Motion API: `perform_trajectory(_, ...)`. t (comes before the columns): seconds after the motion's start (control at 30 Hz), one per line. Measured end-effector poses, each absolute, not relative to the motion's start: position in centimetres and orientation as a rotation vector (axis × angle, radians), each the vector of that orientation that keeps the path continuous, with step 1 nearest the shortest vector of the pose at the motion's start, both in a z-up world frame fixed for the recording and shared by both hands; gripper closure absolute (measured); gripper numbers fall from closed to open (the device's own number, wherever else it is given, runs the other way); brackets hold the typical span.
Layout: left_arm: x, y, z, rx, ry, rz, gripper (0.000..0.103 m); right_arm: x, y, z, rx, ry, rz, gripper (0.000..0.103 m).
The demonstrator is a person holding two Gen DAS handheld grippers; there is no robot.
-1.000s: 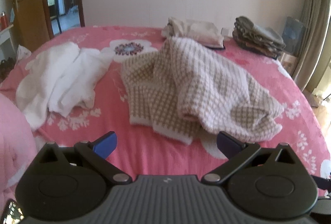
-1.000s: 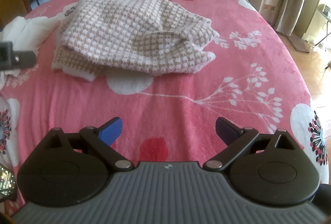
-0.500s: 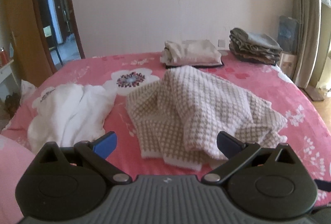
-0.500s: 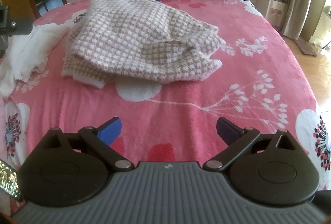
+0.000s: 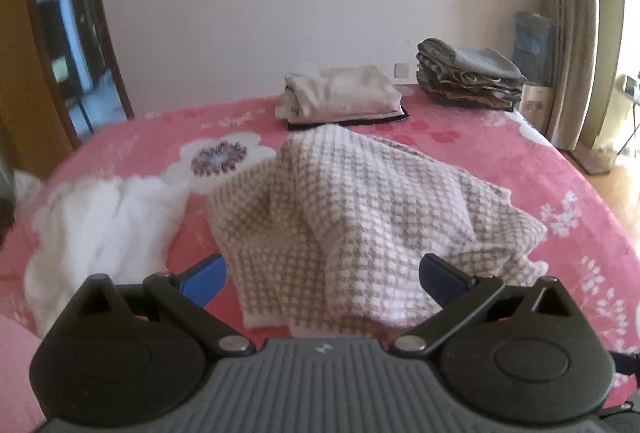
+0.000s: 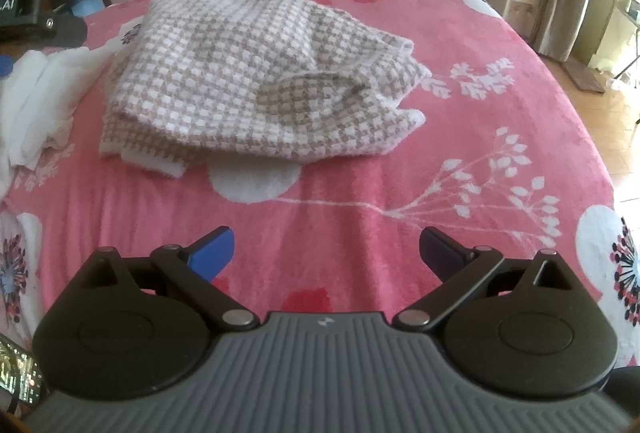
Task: Fold clothes
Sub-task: 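Move both grippers toward the crumpled houndstooth cardigan on the bed, then grasp the cardigan edge with the left gripper while the right gripper grasps another edge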
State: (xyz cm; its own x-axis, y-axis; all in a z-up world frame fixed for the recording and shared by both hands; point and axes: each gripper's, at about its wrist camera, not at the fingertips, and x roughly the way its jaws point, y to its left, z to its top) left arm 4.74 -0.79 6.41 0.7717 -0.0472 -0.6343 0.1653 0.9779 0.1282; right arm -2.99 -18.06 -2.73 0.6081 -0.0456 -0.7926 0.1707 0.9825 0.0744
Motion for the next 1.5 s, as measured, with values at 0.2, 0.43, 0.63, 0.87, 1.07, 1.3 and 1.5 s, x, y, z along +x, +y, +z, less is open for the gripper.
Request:
perform_trajectory(0.2, 3.6, -1.0, 5.0, 0.167, 0.674, -0.106, 0.000, -2.8, -18.1, -3.0, 0.163, 0.913, -0.123, 0.003)
perform_trajectory(0.43, 3.5, 0.2, 3.2, 0.112, 0.729, -0.090, 0.000, -2.5, -18.2, -3.4, 0.173, 0.930, -0.131, 0.003)
perform_trajectory(0.63, 3.5, 0.6, 2.9, 0.103, 0.749, -0.088, 0.000, -2.1, -18.0, -3.5, 0.174, 0.932, -0.129, 0.003)
perform_trajectory(0.87, 3.2, 1.1, 3.0, 0.066, 0.728, -0.092, 0.000, -2.2, -17.7, -3.3, 0.178, 0.925, -0.124, 0.003)
perform_trajectory(1.07, 2.8, 2.3, 1.9, -0.040, 0.704, -0.112, 0.000, -2.9, -17.9, -3.2, 0.186, 0.899, -0.119, 0.003)
perform_trajectory(1.3, 3.8, 3.9, 0.0, -0.133, 0.671, -0.078, 0.000, -3.1, -19.0, -3.2, 0.148, 0.809, -0.114, 0.003)
perform_trajectory(1.5, 6.3, 4.6, -0.2, -0.090, 0.595, -0.082, 0.000, -1.9, -21.8, -1.6, 0.187, 0.621, -0.119, 0.003)
